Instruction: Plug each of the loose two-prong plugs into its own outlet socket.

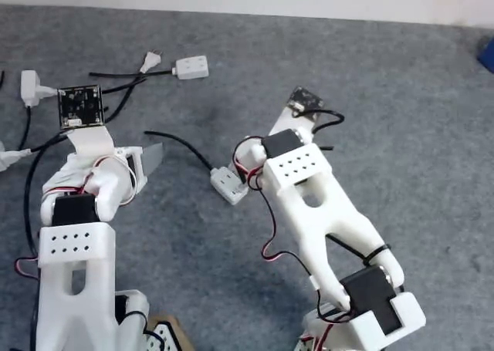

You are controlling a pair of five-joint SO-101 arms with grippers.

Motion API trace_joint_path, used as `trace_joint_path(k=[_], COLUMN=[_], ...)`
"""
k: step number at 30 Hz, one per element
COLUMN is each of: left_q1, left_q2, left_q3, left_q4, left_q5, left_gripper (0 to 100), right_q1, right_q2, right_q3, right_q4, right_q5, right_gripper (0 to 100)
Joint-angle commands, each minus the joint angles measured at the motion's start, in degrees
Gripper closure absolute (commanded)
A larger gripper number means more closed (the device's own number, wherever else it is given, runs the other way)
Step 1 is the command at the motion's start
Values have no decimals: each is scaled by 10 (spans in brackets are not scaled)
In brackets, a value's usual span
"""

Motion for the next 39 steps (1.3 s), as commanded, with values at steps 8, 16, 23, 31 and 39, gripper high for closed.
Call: trace_joint_path(k=[8,16,23,31,39], left_q1=[-6,-6,-6,-6,-6], left_q2=[-13,-13,-15,-15,-15], left_q3=[-1,-1,-1,-1,-1], left_q4=[-11,-11,-10,-10,-11], left_q5=[6,6,6,6,6], left_gripper=[670,670,670,670,670], right_q1=[8,-15,-17,-17,-23], right_q2=[-2,-1,44,116,116], right_q3=[-29,-29,-29,-66,-70], right_q4=[-6,-7,-22,-17,19], right_q5=[-8,-8,-8,-8,-25], right_gripper=[993,993,993,993,993])
